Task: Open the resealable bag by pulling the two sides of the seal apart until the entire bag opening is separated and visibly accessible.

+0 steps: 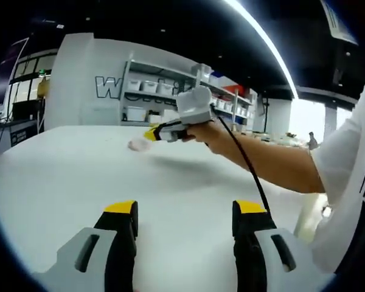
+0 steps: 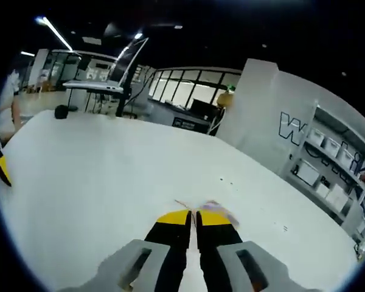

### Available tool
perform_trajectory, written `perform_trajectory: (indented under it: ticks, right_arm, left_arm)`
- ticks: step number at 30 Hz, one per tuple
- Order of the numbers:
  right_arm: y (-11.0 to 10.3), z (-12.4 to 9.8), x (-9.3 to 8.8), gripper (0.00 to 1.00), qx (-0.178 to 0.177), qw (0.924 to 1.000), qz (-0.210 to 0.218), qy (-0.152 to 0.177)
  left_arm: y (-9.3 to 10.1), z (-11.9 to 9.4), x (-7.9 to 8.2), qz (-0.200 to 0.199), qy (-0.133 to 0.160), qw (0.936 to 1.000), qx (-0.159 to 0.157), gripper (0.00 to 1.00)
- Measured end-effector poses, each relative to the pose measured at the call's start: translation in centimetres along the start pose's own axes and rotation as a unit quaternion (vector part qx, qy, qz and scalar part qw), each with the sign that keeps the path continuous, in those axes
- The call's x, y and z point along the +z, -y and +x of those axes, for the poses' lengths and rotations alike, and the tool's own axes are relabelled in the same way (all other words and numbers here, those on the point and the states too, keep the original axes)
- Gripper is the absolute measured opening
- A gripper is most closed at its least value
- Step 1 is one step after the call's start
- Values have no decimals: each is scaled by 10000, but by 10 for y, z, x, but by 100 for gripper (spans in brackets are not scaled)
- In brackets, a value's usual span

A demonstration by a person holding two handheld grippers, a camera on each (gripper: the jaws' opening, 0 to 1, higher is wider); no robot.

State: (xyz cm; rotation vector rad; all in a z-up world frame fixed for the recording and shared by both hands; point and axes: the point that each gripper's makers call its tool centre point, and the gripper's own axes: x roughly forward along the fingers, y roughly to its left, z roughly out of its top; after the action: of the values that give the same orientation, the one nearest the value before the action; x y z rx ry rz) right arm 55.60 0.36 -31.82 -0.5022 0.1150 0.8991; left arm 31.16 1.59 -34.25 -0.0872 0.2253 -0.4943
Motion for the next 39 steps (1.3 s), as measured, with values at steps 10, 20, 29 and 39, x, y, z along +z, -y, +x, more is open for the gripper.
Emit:
perform_trajectory:
  ticks: [10, 20, 29, 39]
  right_arm:
    - [-1, -31, -8, 6, -320, 9978, 468, 353]
    - [13, -28, -25, 29, -728, 9840, 1443, 749]
    - [10, -13, -23, 80, -946, 9796, 1593, 775]
    - [0, -5, -13, 92, -892, 9802, 1533, 874]
  left_arm:
    - [-2, 1, -1, 69, -25, 10000, 54, 62]
    - [-5, 2, 1, 57, -19, 9999, 109, 62]
    - [-12, 3, 3, -59, -32, 9996, 291, 62]
    - [-37, 3, 18, 407, 227, 9950, 880, 77]
